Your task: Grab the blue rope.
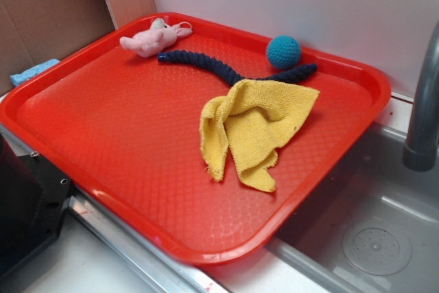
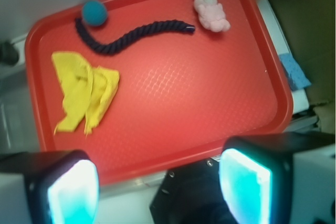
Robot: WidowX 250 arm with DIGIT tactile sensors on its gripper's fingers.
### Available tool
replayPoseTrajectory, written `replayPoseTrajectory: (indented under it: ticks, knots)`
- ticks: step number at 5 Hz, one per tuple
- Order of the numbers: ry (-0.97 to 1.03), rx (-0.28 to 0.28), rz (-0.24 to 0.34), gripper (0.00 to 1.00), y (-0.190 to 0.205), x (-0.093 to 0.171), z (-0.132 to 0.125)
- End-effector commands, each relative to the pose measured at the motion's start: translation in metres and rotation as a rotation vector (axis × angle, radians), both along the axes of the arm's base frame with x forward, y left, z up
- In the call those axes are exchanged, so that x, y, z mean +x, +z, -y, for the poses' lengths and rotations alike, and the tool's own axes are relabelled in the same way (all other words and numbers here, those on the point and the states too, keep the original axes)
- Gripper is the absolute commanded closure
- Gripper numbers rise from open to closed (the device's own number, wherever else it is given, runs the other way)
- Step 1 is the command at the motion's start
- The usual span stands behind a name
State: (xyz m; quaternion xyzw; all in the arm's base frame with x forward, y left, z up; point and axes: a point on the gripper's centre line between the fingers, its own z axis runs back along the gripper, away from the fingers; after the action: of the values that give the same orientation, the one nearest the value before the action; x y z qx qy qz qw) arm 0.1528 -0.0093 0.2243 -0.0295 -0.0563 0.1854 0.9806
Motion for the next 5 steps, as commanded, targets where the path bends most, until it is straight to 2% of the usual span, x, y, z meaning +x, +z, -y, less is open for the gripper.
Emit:
replayPoseTrajectory:
  ticks: [1,2,4,5]
  knots:
    - [0.401,-0.022,0.069,0.00,-0.018,0.043,-0.014]
    - [0.588,-0.017,0.110,0.00,-0.032,0.065,-0.020]
    - [0.809,-0.002,0.088,0.00,-0.076,0.109,-0.031]
    - [0.874,0.004,0.107,0.00,-0.099,0.123,-0.031]
